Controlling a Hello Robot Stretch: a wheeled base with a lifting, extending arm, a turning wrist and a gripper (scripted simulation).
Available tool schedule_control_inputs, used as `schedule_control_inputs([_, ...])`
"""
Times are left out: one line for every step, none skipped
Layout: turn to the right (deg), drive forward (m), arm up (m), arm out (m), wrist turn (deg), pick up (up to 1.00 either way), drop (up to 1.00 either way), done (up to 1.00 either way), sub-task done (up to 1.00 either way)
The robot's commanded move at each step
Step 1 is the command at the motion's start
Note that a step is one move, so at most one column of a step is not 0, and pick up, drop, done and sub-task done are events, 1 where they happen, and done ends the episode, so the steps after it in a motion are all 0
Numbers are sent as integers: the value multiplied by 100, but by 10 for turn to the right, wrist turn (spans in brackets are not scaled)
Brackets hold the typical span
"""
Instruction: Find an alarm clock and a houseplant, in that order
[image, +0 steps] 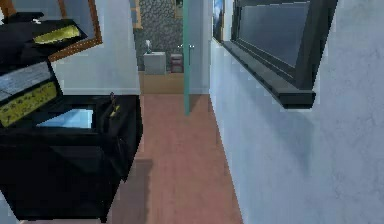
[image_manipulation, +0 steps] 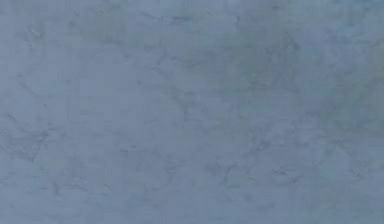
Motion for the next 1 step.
schedule_control_inputs([0, 100, 0, 0, 0, 0, 0, 0, 0])
